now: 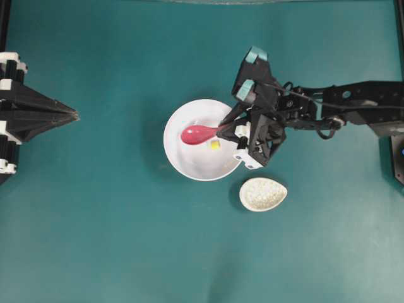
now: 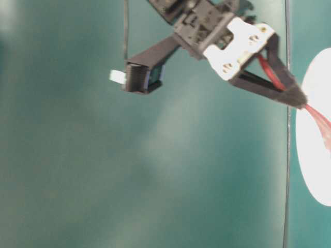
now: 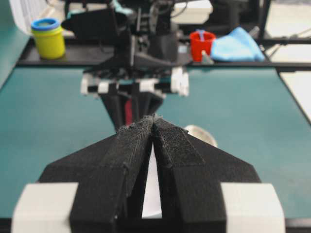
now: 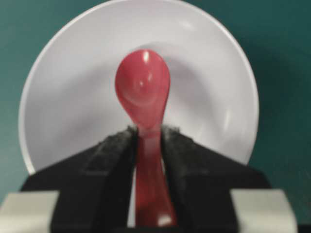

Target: Scoop the yellow hexagonal prism block from the bowl with a spoon using the right arm.

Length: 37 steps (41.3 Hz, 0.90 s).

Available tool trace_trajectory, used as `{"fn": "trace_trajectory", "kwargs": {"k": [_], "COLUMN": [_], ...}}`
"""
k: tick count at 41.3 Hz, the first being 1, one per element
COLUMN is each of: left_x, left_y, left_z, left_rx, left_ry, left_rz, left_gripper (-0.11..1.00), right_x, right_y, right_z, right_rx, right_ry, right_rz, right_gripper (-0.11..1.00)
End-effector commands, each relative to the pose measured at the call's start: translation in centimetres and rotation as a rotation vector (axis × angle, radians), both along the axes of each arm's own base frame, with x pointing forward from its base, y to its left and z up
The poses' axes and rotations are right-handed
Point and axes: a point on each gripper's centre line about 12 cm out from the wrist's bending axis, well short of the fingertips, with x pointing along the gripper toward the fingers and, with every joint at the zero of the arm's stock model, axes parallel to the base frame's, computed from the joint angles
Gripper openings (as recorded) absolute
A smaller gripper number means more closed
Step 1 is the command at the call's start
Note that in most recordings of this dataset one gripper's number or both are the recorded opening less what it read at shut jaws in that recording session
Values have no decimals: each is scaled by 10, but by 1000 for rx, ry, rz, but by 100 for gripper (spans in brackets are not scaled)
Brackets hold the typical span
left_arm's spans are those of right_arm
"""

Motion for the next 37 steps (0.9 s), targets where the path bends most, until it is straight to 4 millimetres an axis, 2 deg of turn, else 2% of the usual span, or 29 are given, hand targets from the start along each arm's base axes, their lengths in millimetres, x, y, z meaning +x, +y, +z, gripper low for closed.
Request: {"fn": "trace_trajectory", "kwargs": {"k": [1,8,17,37], "left_x": [2,2,2,2], "left_y": [0,0,0,0], "left_z": [10,10,11,11], "left_rx": [1,1,1,1], "left_ry": [-26,-25,-28,-28], "left_rz": [-2,-2,-2,-2], "left_gripper": [7,7,7,7], "right_x": [-1,-17,-32,-20], "right_y": [0,5,10,12], "right_z": [34,53,50,46], "right_rx": [-3,31,112,210], "right_ry": [-40,42,213,449], "right_rz": [12,32,18,-25], "right_gripper": [25,25,25,25]}}
